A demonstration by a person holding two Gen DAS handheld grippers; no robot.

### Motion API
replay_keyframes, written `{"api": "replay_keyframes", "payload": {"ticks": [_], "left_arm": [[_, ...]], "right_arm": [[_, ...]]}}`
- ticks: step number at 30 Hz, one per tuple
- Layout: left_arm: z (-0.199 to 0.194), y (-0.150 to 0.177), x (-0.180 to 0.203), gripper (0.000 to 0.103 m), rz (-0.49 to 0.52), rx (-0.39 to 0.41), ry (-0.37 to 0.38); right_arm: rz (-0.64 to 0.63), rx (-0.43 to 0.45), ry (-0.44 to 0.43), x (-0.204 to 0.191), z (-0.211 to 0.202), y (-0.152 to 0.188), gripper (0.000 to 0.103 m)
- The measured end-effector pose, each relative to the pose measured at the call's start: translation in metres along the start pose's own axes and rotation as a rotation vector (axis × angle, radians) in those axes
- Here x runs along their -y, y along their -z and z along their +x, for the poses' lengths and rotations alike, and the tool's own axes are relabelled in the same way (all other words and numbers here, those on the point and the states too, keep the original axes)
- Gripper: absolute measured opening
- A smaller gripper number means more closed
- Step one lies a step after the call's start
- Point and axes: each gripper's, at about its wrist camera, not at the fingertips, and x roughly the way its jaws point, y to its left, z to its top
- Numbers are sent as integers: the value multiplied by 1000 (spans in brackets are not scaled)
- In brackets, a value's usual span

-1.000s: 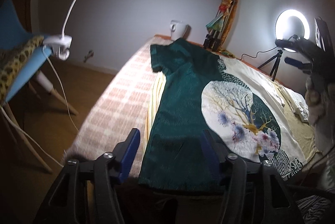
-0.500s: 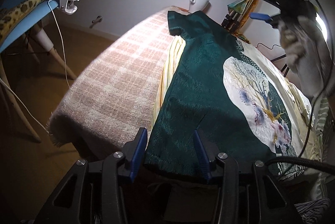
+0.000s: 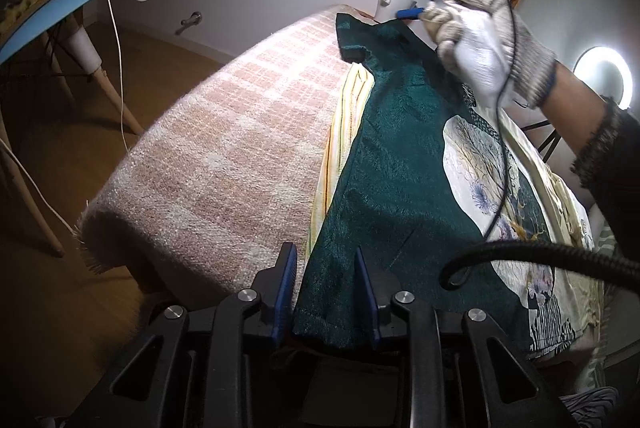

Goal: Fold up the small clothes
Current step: 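Grasp the green side edge of the shirt with both grippers, then lift and fold the green side over toward the shirt's middle with both grippers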

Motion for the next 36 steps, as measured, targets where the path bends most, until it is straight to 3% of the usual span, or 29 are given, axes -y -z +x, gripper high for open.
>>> {"api": "replay_keyframes", "payload": {"ticks": [4,12,18,20,23,31,36], "left_arm": [[3,-3,-1,19,0,-3,11],[6,-3,0,12,-3,-15,38],[8,-4,0,3,-18,-23,61],[8,-4,0,2,-20,-19,68],[3,-3,1,1,-17,-8,80],[-18,-2,18,0,46,45,107],[-14,-1,19,3,78,33,8]], "right_arm": [[10,-25,35,-12,39,-10,75],[-40,-74,150,-21,86,-17,67],[-116,-107,234,-23,94,-15,43],[-125,-110,238,-20,92,-17,20],[-114,-104,214,-13,86,-22,8],[-36,-12,69,11,39,-33,6],[6,27,26,22,14,-36,6]]}}
